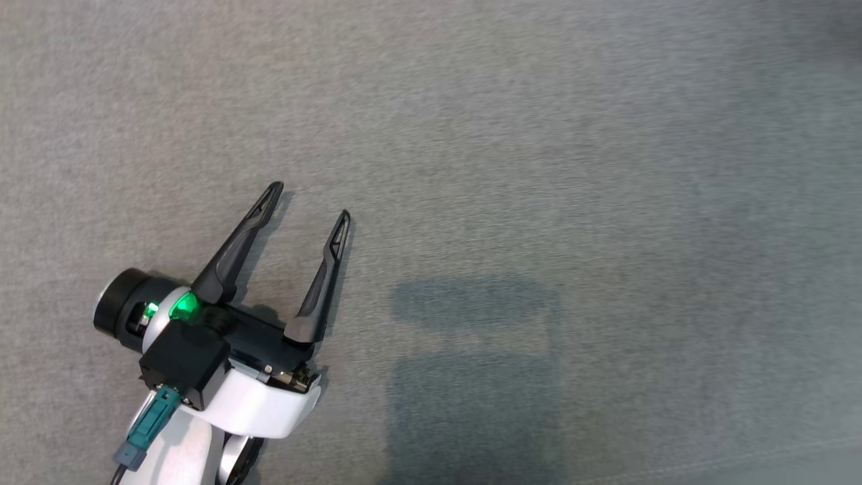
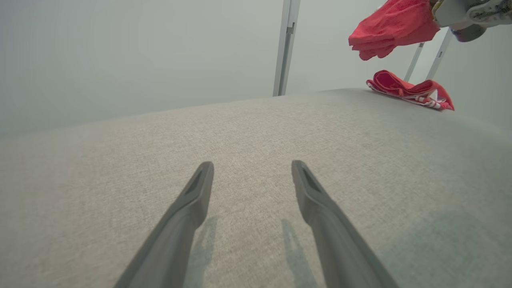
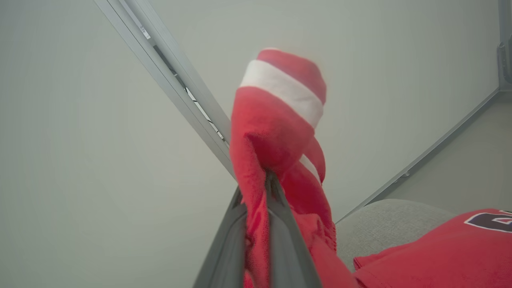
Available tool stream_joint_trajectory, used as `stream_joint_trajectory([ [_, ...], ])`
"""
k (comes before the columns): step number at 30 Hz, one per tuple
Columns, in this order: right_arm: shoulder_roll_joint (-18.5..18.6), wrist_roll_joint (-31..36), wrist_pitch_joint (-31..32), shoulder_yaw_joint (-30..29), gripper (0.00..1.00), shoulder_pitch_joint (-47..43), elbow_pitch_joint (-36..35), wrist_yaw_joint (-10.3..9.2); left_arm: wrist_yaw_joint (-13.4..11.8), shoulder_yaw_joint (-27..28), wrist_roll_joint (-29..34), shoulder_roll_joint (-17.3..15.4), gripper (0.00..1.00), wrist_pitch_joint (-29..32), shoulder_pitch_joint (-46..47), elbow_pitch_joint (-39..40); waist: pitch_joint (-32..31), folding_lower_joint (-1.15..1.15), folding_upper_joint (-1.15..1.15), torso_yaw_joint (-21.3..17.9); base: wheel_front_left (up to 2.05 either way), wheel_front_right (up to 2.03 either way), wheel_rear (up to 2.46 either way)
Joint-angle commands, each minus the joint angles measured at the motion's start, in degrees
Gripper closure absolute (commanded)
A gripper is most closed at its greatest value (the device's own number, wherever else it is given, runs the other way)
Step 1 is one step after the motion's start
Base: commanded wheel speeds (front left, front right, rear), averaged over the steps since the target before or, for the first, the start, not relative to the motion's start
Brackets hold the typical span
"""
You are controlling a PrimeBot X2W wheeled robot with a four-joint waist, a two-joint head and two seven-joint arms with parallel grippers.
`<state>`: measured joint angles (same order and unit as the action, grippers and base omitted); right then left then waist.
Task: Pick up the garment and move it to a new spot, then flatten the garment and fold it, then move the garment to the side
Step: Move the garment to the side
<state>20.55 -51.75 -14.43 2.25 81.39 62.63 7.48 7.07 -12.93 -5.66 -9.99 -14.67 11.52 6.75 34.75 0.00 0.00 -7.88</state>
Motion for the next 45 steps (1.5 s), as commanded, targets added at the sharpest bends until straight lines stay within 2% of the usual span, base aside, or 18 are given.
stream_joint_trajectory([
  [1, 1.0, 2.0, -0.6, -0.9, 1.0, 1.2, -0.8, 0.01, 0.4, 1.5, 0.2, -0.4, 0.0, -0.3, 1.8, 2.7, 4.3, 0.0, 0.0, 4.4, 0.0, 0.0, 0.0],
  [5, 3.2, 6.6, -0.6, -4.8, 1.0, 2.2, 0.4, 0.01, 0.4, 1.1, 1.0, -0.8, 0.0, -0.3, 1.6, 4.0, 6.3, 0.0, 0.0, 6.3, 0.0, 0.0, 0.0],
  [10, 4.7, 12.5, -0.6, -13.1, 1.0, 0.0, -0.2, 0.01, 0.4, 1.2, 1.3, -1.1, 0.0, -0.3, 1.5, 4.1, 7.8, 0.0, 0.0, 5.7, 0.0, 0.0, 0.0],
  [18, 3.2, 24.8, -0.6, -27.0, 1.0, -6.3, 0.3, 0.01, 0.4, 0.8, 1.1, -1.5, 0.0, -0.3, 2.1, 2.7, 6.0, 0.0, 0.0, 2.7, 0.0, 0.0, 0.0],
  [21, 2.5, 29.0, -0.6, -32.3, 1.0, -7.6, 2.1, 0.01, 0.4, 0.6, 0.7, -1.8, 0.0, -0.3, 2.1, 2.2, 5.7, 0.0, 0.0, 1.8, 0.0, 0.0, 0.0],
  [25, 1.8, 33.2, -0.6, -36.4, 1.0, -8.2, 5.6, 0.01, 0.4, 0.0, 0.4, -2.1, 0.0, -0.3, 2.4, 1.5, 5.5, 0.0, 0.0, 1.2, 0.0, 0.0, 0.0],
  [26, 1.5, 34.3, -0.6, -37.4, 0.98, -8.1, 7.1, 0.01, 0.4, -0.1, 0.4, -2.1, 0.0, -0.3, 2.5, 1.2, 5.3, 0.0, 0.0, 1.0, 0.0, 0.0, 0.0],
  [27, 1.4, 35.5, -0.6, -38.4, 0.67, -8.0, 8.1, 0.01, 0.4, -0.3, 0.3, -2.1, 0.0, -0.3, 2.7, 1.1, 5.2, 0.0, 0.0, 0.8, 0.0, 0.0, 0.0],
  [28, 1.5, 36.9, -0.6, -39.3, 0.44, -7.9, 8.6, 0.01, 0.4, -0.4, 0.2, -2.1, 0.0, -0.3, 2.8, 1.0, 5.1, 0.0, 0.0, 0.7, 0.0, 0.0, 0.0],
  [29, 1.6, 38.3, -0.6, -40.2, 0.0, -7.7, 8.9, 0.01, 0.4, -0.6, 0.1, -2.2, 0.0, -0.3, 3.0, 0.8, 5.0, 0.0, 0.0, 0.6, 0.0, 0.0, 0.0],
  [34, 2.2, 45.8, -0.6, -45.6, 0.0, -8.4, 9.3, 0.01, 0.4, -0.6, -0.3, -2.0, 0.0, -0.3, 3.3, 0.1, 3.7, 0.0, 0.0, 0.4, 0.0, 0.0, 0.0],
  [39, 4.7, 56.1, -0.2, -53.0, 0.0, -11.3, 9.8, 0.01, 0.3, -0.2, -0.9, -1.1, 0.0, -0.3, 2.8, -0.6, 1.4, 0.0, 0.0, 0.4, 0.0, 0.0, 0.0],
  [42, 2.4, 63.0, -0.4, -53.8, 0.0, -10.0, 6.1, 0.01, 0.0, 0.6, -1.3, -0.8, 0.0, -0.3, 2.4, -1.4, -0.3, 0.0, 0.0, 0.0, 0.0, 0.0, 0.0],
  [45, -2.7, 66.7, -0.5, -51.6, 0.0, -8.4, 1.2, 0.01, -1.2, 2.1, -1.7, -0.3, 0.0, -0.3, 1.9, -2.4, -2.3, 0.0, 0.0, -0.4, 0.0, 0.0, 0.0],
])
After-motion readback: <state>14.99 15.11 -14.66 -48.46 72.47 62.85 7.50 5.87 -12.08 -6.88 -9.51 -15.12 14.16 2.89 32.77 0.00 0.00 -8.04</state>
